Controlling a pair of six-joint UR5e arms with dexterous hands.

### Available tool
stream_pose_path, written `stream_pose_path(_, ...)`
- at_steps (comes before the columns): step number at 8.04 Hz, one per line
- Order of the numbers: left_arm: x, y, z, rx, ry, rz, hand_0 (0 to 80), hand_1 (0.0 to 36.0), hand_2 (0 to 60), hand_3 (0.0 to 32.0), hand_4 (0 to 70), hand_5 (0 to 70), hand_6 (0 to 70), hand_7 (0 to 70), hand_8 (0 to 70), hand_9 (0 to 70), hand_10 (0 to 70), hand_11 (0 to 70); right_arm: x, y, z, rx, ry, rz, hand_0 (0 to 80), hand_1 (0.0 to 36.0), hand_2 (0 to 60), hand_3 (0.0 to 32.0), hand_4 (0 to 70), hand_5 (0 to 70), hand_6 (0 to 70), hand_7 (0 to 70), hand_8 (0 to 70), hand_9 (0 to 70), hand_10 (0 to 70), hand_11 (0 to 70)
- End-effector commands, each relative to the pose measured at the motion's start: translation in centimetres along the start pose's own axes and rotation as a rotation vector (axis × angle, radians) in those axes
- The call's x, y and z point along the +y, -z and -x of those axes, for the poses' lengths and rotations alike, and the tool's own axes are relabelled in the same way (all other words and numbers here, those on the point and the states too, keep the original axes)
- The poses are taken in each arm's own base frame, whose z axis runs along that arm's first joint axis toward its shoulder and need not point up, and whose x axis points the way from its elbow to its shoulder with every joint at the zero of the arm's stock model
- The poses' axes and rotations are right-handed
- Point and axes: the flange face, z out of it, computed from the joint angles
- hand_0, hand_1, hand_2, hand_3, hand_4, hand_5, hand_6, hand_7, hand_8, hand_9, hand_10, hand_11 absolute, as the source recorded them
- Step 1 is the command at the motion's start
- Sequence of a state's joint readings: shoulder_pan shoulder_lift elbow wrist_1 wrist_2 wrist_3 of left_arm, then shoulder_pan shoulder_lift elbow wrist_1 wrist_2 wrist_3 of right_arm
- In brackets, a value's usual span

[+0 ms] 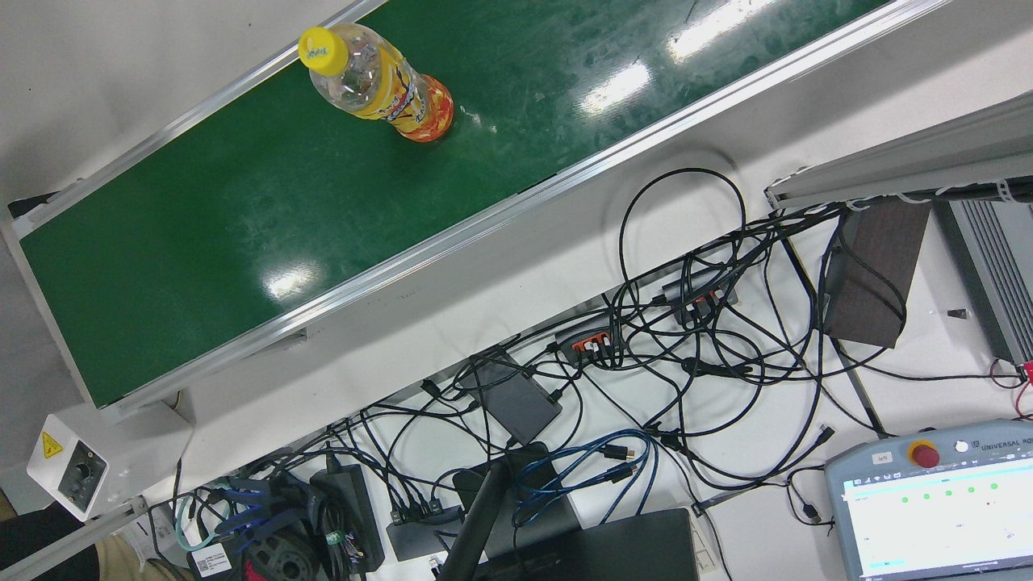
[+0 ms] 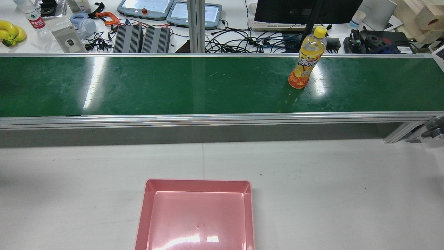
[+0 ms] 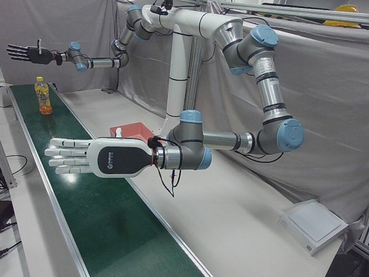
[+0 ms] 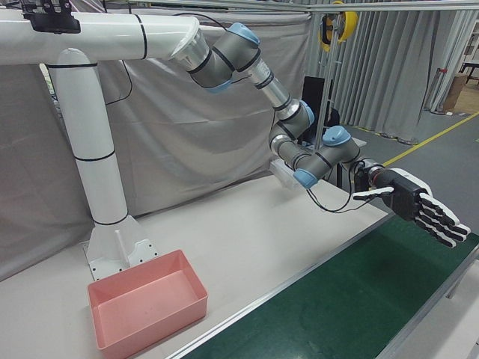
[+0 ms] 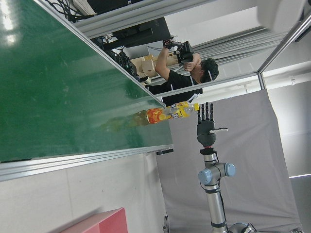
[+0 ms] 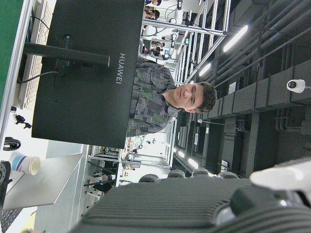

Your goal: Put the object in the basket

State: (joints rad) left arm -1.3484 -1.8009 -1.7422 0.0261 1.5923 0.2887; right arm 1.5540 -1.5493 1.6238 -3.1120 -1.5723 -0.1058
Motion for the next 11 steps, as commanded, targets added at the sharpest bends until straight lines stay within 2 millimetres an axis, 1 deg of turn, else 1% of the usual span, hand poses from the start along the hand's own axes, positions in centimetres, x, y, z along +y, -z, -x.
stream_pose_path(1,0.02,0.00,0.00,0.000,0.000,0.000,62.2,9.2,0.0,0.0,0.0,12.8,0.0,0.6,0.0,0.0,1.4,4.3,-0.03,0.00,-0.01,0.000,0.000,0.000,0.0,0.0,0.0,0.0,0.0,0.0,0.0,0.0,0.0,0.0,0.0,0.0)
stream_pose_path(6,-0.05,0.01,0.02,0.000,0.000,-0.001,62.2,9.3,0.0,0.0,0.0,14.7,0.0,0.7,0.0,0.0,1.7,4.6,-0.03,0.00,-0.01,0.000,0.000,0.000,0.0,0.0,0.0,0.0,0.0,0.0,0.0,0.0,0.0,0.0,0.0,0.0)
stream_pose_path(9,-0.07,0.02,0.10,-0.001,0.001,-0.004,62.6,9.5,0.0,0.0,0.1,13.8,0.0,0.6,0.0,0.0,1.4,4.1,-0.10,-0.01,-0.09,0.002,0.000,-0.001,0.0,0.0,0.0,0.0,0.0,0.0,0.0,0.0,0.0,0.0,0.0,0.0)
stream_pose_path(11,-0.02,0.02,0.07,0.000,0.001,-0.004,62.4,9.7,0.0,0.0,0.1,14.6,0.0,0.8,0.0,0.0,1.9,4.9,-0.10,0.01,-0.01,0.000,0.000,-0.001,0.0,0.0,0.0,0.0,0.0,0.0,0.0,0.0,0.0,0.0,0.0,0.0)
